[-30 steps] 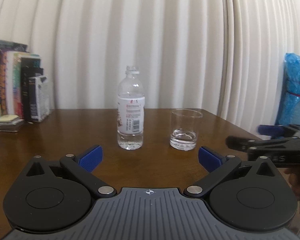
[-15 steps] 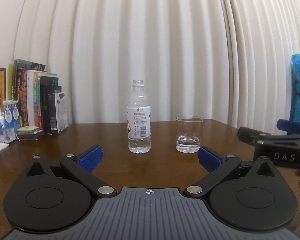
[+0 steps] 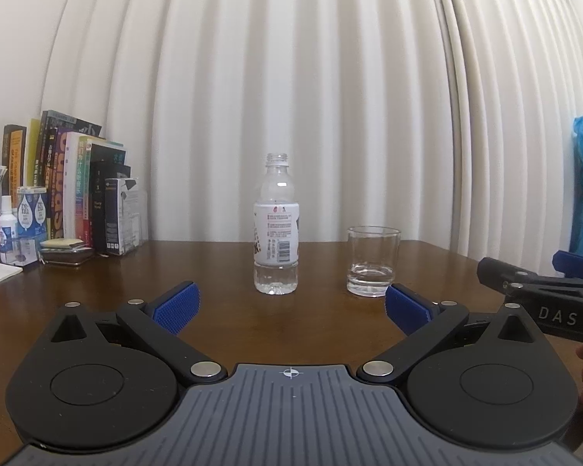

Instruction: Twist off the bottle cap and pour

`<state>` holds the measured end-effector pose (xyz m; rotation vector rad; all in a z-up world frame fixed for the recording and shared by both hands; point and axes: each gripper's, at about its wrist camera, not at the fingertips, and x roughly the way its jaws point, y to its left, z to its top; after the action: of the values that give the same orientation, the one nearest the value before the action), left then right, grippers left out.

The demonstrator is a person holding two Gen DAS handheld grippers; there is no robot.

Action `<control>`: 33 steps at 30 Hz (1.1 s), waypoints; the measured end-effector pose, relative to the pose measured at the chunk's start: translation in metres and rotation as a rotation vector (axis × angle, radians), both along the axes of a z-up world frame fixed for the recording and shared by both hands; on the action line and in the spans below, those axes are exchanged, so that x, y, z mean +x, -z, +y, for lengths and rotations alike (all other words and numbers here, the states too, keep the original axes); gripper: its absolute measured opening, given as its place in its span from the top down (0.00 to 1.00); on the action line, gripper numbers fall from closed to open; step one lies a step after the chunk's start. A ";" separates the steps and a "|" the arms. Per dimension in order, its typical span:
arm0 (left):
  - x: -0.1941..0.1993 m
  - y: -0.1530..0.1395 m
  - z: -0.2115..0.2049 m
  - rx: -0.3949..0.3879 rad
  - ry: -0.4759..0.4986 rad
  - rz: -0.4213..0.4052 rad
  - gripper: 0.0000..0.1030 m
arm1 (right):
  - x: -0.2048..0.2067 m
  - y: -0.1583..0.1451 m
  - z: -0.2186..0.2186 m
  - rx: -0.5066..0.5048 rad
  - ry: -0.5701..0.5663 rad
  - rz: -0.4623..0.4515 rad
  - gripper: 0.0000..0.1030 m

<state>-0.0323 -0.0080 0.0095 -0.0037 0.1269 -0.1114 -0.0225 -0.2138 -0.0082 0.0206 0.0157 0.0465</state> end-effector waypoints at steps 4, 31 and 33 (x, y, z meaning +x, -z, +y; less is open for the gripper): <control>-0.003 0.005 -0.001 0.006 -0.027 -0.008 0.00 | -0.004 0.002 0.001 -0.009 -0.004 -0.009 0.00; -0.007 0.006 -0.007 0.033 -0.055 -0.028 0.00 | -0.011 0.005 0.003 -0.008 -0.018 -0.030 0.00; -0.007 0.006 -0.007 0.029 -0.056 -0.025 0.00 | -0.010 0.005 0.002 -0.003 -0.021 -0.028 0.00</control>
<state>-0.0393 -0.0146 0.0031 0.0230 0.1035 -0.0535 -0.0322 -0.2117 -0.0130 0.0165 -0.0119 0.0672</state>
